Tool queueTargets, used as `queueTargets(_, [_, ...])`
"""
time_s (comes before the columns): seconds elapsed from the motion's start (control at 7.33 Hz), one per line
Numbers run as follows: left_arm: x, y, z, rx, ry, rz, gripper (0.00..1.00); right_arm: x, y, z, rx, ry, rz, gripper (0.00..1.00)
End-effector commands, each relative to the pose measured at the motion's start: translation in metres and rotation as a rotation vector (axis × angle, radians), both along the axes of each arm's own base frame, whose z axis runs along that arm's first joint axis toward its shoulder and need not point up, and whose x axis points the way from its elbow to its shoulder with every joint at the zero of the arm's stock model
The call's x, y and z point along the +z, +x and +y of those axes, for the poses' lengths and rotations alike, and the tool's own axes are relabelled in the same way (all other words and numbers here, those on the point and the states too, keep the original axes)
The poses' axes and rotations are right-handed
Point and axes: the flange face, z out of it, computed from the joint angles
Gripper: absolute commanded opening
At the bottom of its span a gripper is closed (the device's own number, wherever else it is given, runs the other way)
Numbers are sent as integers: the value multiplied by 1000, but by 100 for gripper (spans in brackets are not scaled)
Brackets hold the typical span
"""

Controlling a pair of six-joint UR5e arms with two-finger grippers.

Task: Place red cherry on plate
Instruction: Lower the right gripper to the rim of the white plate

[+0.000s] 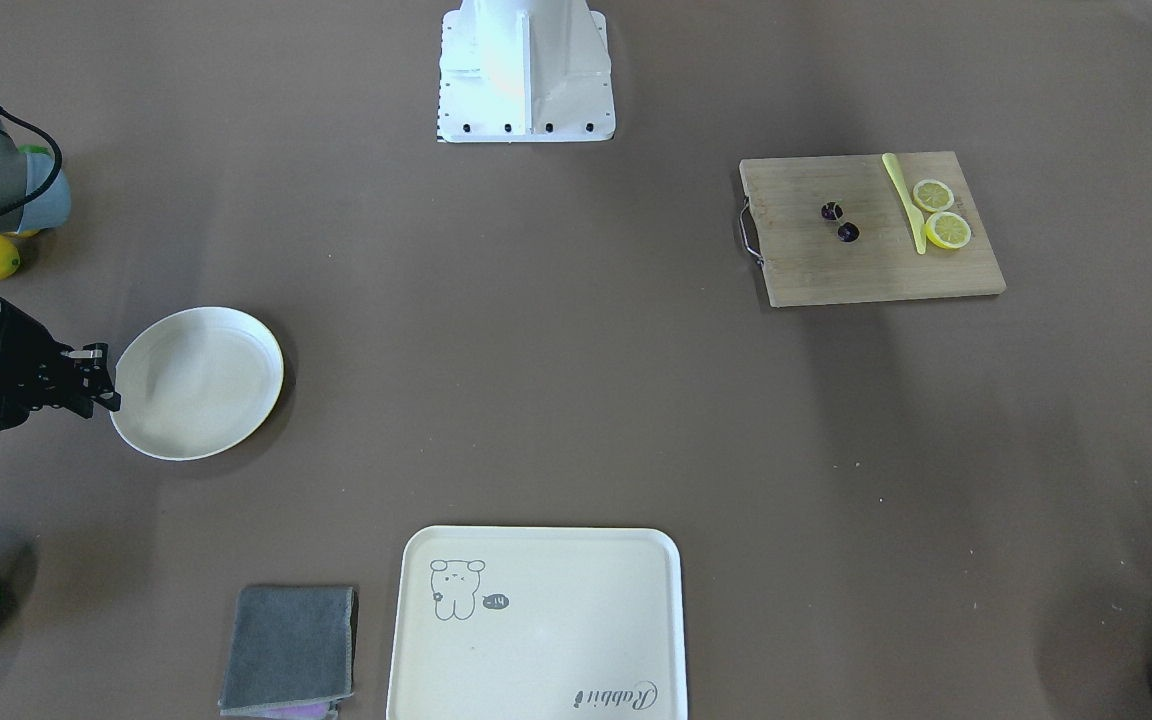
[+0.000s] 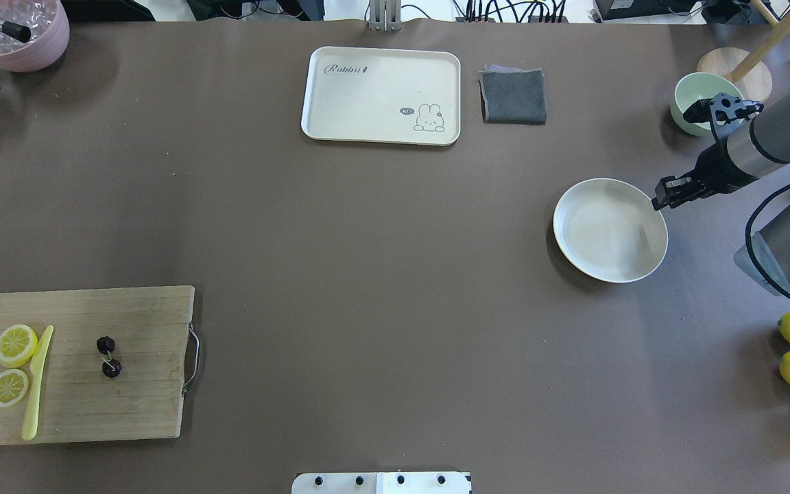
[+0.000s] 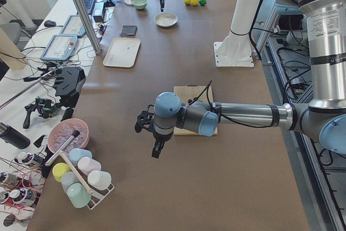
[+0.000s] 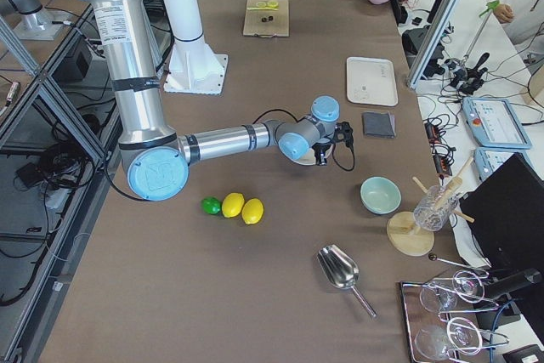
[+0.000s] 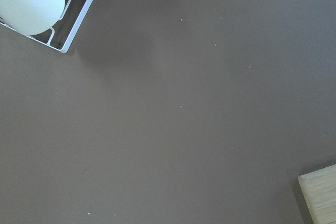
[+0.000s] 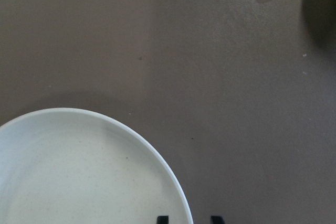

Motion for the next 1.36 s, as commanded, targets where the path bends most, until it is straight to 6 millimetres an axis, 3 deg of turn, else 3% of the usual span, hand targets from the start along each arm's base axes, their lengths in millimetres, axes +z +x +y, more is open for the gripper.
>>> queueTargets(0.0, [0, 0, 0, 0, -1, 1, 98, 16, -7, 4, -7, -16, 21, 41])
queueTargets(0.55, [1, 0, 1, 0, -2, -1, 98, 19, -17, 6, -24, -26, 16, 39])
queueTargets(0.68, [0, 0, 1, 0, 1, -1, 98, 20, -17, 8, -27, -17, 6, 33])
queueTargets(0.82, [2, 0, 3, 0, -4, -1, 98, 16, -20, 9, -37, -20, -7, 0])
queueTargets(1.23, [-1, 0, 6, -56, -53, 12, 98, 7, -22, 8, -34, -43, -32, 0])
